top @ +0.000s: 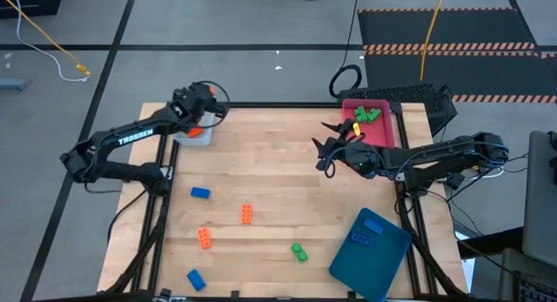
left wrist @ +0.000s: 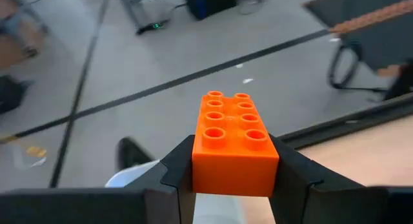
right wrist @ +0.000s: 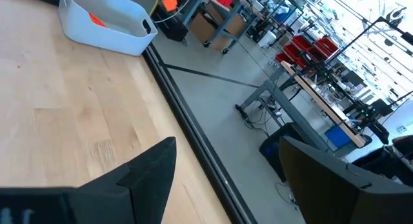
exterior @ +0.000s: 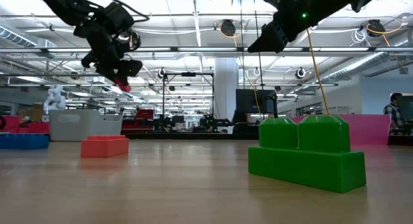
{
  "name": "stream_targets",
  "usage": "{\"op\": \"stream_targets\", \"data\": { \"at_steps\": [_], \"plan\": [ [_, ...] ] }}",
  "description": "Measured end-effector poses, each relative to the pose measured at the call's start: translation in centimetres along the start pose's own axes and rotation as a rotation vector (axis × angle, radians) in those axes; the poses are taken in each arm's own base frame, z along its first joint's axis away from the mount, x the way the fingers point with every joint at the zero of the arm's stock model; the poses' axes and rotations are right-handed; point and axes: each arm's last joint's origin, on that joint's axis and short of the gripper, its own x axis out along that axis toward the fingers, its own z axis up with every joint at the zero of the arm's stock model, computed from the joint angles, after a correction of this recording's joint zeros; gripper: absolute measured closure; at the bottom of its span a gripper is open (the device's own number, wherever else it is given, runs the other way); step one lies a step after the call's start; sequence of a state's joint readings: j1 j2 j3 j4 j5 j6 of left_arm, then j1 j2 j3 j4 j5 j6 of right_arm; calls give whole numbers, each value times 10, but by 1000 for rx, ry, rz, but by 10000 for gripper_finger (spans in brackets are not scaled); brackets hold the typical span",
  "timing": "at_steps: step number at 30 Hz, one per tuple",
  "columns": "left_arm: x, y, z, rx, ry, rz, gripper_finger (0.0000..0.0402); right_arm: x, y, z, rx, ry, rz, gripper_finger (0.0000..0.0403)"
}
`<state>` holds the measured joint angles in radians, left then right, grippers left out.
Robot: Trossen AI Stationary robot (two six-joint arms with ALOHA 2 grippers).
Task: Sort & place blocks by color
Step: Put the orange gamepiece into the gray bin
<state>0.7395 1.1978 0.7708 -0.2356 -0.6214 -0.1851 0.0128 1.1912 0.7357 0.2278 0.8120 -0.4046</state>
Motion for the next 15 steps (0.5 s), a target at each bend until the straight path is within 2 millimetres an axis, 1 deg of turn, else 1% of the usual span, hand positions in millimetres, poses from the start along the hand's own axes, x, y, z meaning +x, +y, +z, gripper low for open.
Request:
{"op": "stream_targets", "data": {
  "at_steps": [2,7,10,13,15],
  "plan": [
    [4,4,-6,-10,29,29,264,0,0,1,5,-5,-2,133],
    [10,12,-13,-32,95,78,262,0,0,1,5,-6,0,133],
    [12,17,-18,-55,153,74,261,0,0,1,5,-6,-1,133],
    [14,18,-24,-54,218,71,252,0,-1,3,-1,-20,-9,133],
    [15,16,-30,-47,231,70,243,0,-3,6,0,-44,-20,133]
  ]
}}
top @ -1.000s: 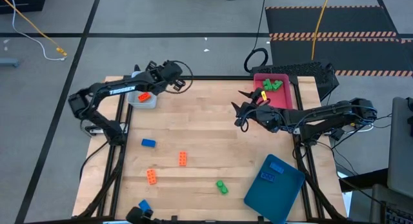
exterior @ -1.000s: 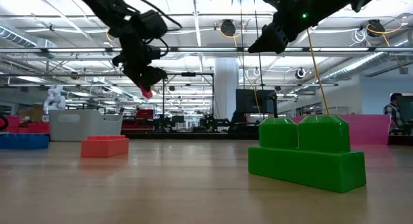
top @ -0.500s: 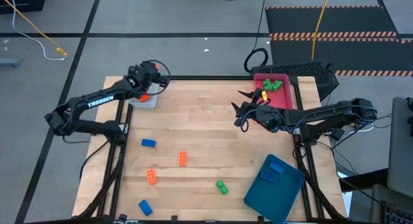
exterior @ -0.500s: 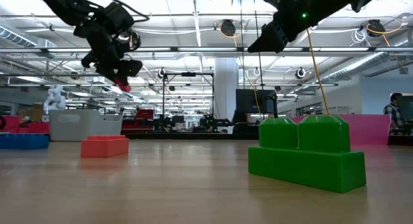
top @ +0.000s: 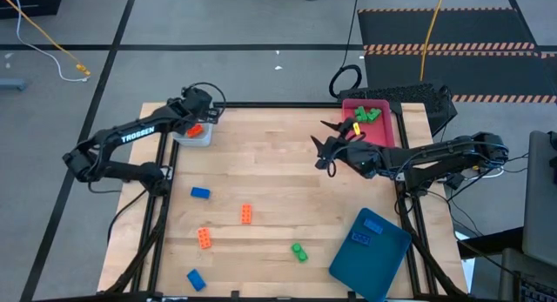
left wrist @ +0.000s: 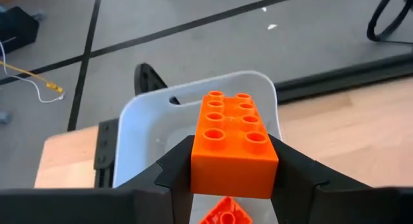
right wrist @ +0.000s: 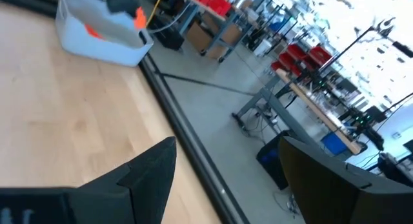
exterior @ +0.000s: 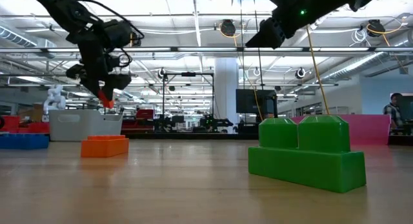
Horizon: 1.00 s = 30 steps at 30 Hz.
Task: Sort & place blocks by color
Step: Put the orange gamepiece into the gray bin, then put the blue gamepiece into the blue bin
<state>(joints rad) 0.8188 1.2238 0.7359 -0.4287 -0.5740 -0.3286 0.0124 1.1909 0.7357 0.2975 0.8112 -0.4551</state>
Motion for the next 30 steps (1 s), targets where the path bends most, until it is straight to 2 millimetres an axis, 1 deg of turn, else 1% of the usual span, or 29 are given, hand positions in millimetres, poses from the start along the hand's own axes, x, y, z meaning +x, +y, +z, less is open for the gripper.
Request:
{"op": "stream_targets", "data": {
  "at_steps": [4,8,13,17,19,22,26,30],
  "plan": [
    [9,-3,-18,15,2,-8,218,0,-3,5,14,-43,-19,133],
    [13,-3,-30,29,22,-3,186,0,-4,9,9,-68,-33,133],
    [13,-3,-31,17,24,-6,143,-1,-7,13,3,-103,-54,133],
    [8,-10,-31,53,28,-71,118,-1,-9,15,2,-123,-68,133],
    [2,-16,-25,80,18,-152,114,-1,-9,16,-5,-127,-70,133],
    [-16,-27,-15,121,-22,-291,119,-1,-10,15,-14,-123,-73,133],
    [-48,-39,-4,147,-112,-422,142,1,-11,15,-22,-117,-81,133],
    [-80,-50,-2,184,-180,-552,164,0,-12,15,-38,-112,-91,133]
  ]
}}
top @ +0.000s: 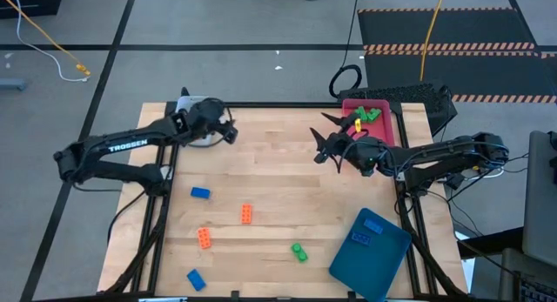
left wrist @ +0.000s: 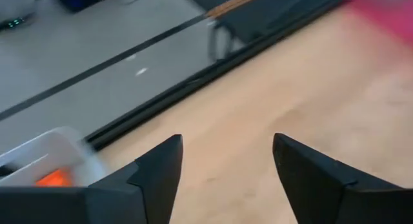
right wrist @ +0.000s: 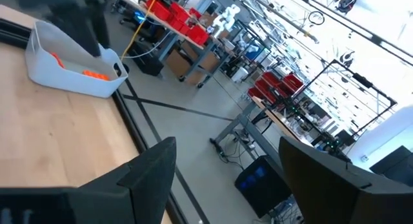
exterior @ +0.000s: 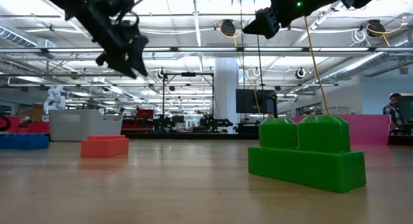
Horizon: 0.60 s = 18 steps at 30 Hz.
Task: Sort & place blocks by color
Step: Put the blue gamepiece into the blue bin
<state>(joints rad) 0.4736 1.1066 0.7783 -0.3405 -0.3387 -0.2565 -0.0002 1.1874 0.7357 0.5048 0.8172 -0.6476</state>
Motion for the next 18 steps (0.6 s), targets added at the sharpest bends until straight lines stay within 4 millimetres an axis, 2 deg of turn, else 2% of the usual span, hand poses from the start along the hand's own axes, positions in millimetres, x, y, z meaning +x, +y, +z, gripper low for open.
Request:
{"op": "stream_targets", "data": {
  "at_steps": [4,7,10,14,18],
  "plan": [
    [-17,-25,3,66,-37,-120,179,-2,-4,1,9,0,-23,133],
    [-26,-44,-6,146,-3,-234,188,-4,-10,4,9,-14,-36,133],
    [-36,-59,-18,142,59,-308,195,-8,-16,6,5,-24,-43,133],
    [-47,-71,-34,115,165,-338,204,-18,-22,8,5,-36,-18,133],
    [-55,-73,-49,115,269,-317,215,-25,-19,5,102,-140,156,133]
  ]
}}
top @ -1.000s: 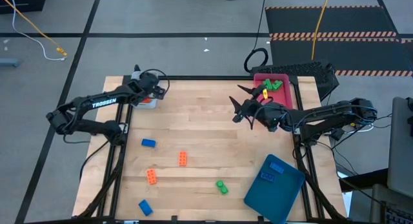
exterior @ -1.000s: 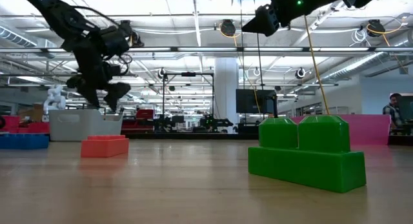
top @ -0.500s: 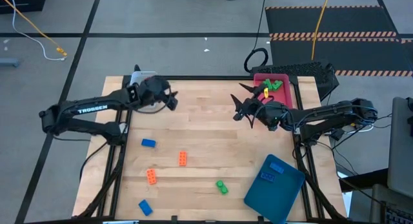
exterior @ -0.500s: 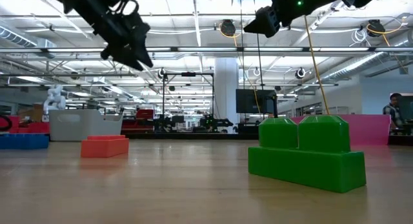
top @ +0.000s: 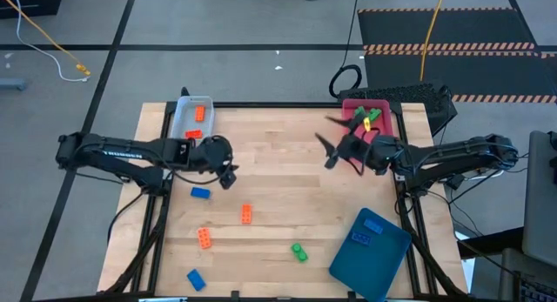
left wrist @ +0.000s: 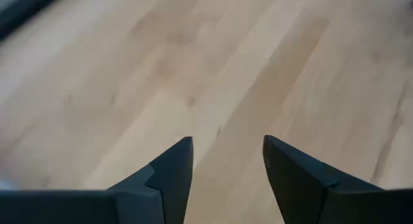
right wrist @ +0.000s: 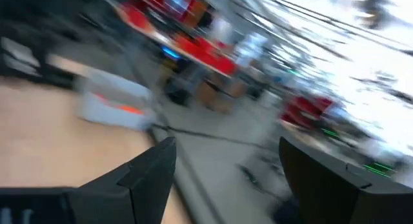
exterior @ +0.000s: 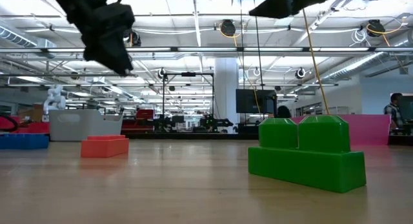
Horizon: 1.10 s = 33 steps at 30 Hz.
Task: Sort & place blocks by color
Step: Put the blue gamepiece into the blue bin
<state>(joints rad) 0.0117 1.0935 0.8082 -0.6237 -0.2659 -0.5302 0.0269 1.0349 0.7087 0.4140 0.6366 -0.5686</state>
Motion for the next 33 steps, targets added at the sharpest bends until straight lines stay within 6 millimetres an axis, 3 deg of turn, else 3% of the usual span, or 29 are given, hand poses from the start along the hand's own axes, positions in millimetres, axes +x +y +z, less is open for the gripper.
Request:
{"op": "stream_targets", "data": {
  "at_steps": [3,7,14,27,33],
  "plan": [
    [-2,2,-12,-41,98,50,222,-1,7,-5,26,-40,104,133],
    [-5,4,-25,-72,201,108,223,-1,7,-7,24,-42,106,133],
    [-9,-8,-41,33,346,42,208,-2,6,-6,16,-60,92,133],
    [9,-25,-78,269,699,141,106,-2,6,-5,13,-59,93,133],
    [22,-21,-96,360,779,185,72,-2,6,-5,14,-60,95,133]
  ]
}}
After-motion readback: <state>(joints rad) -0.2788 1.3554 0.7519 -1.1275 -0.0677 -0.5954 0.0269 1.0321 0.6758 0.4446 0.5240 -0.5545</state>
